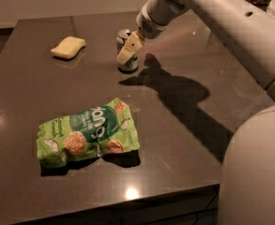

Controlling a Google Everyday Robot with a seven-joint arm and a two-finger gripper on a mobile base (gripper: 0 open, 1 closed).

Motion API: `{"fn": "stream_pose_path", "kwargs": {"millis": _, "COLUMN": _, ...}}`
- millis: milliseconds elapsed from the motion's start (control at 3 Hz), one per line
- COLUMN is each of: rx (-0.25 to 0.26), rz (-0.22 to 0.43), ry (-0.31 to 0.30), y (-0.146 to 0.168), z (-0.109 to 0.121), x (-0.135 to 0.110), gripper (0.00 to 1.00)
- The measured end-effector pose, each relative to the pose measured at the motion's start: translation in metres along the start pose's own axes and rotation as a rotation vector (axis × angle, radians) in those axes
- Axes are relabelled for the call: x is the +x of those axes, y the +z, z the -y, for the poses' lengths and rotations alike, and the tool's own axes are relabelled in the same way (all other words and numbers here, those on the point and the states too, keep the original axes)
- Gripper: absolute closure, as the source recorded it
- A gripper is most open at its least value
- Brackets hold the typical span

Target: Pick 7up can

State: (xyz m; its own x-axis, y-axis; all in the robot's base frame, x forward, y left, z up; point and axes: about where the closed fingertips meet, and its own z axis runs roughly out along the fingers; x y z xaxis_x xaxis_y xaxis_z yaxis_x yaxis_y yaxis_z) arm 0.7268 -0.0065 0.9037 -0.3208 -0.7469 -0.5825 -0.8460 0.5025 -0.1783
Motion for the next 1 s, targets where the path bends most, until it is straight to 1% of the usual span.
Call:
{"fn": "stream_pose_path", "kwargs": {"millis": 333, "rx": -0.058, "rz": 0.012, "ry": -0.005, "y": 0.010, "z": -0.012, "x": -0.008, "gripper": 0.18}}
{"fn": "stream_pose_path", "kwargs": {"millis": 667, "rx": -0.105, "rz": 0.027, "ry": -0.003, "y": 0.013, "z": -0.020, "x": -0.011, "gripper": 0.41}}
{"fn": "stream_pose_path", "kwargs": {"millis": 1000, "rx": -0.134, "rz": 0.058, "ry": -0.011, "y": 0.004, "z": -0.027, "x": -0.016, "gripper": 0.64}}
